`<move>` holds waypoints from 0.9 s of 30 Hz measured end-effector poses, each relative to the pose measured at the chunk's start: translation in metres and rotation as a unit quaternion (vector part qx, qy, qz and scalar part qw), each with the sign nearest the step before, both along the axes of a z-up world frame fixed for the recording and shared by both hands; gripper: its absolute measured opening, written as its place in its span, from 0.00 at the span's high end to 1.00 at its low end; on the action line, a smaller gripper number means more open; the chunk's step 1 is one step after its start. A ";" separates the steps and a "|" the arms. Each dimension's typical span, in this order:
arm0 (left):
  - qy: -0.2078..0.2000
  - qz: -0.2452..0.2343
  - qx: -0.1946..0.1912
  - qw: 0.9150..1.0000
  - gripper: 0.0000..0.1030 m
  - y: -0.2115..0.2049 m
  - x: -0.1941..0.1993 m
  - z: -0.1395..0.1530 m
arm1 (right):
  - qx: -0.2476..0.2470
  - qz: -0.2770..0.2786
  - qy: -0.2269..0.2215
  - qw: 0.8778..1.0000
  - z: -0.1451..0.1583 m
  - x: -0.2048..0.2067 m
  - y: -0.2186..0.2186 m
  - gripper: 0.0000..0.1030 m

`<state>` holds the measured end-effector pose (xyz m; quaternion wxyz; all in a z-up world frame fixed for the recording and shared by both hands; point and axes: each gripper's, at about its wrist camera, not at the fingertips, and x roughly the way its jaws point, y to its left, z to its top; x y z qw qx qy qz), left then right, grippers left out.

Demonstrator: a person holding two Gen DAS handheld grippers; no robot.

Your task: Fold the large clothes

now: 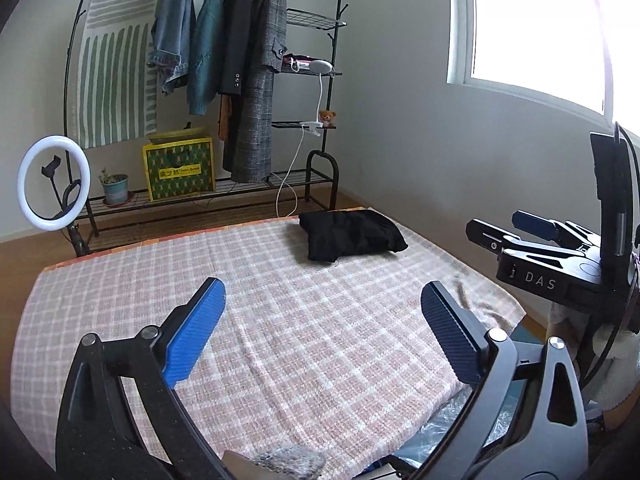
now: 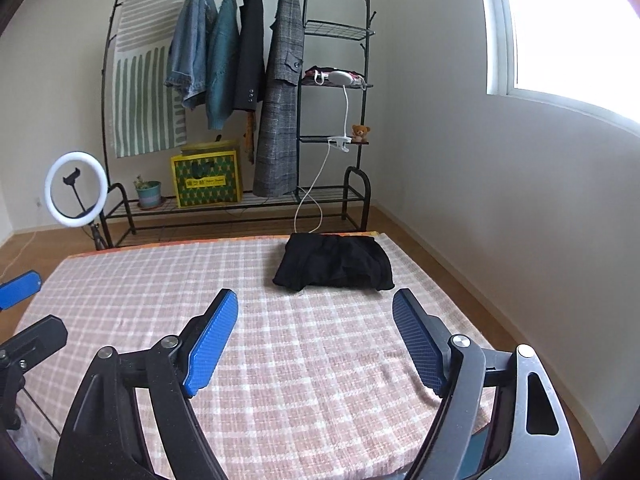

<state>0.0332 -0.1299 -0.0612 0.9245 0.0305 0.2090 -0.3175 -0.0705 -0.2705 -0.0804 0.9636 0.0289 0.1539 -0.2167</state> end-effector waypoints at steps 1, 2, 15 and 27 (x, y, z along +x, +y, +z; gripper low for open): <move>-0.002 0.002 -0.001 1.000 0.01 0.001 -0.001 -0.002 | 0.000 -0.003 -0.004 1.000 -0.002 -0.001 0.001 0.20; -0.003 0.004 -0.001 1.000 0.00 0.001 -0.001 -0.004 | 0.003 -0.004 -0.006 1.000 -0.005 -0.003 0.002 0.19; 0.026 0.013 0.048 0.998 0.00 -0.012 0.008 -0.040 | 0.024 -0.025 -0.007 0.999 -0.035 0.004 -0.010 0.18; 0.042 0.013 0.051 0.998 0.00 -0.013 0.011 -0.046 | 0.036 -0.027 0.006 0.999 -0.041 0.006 -0.021 0.18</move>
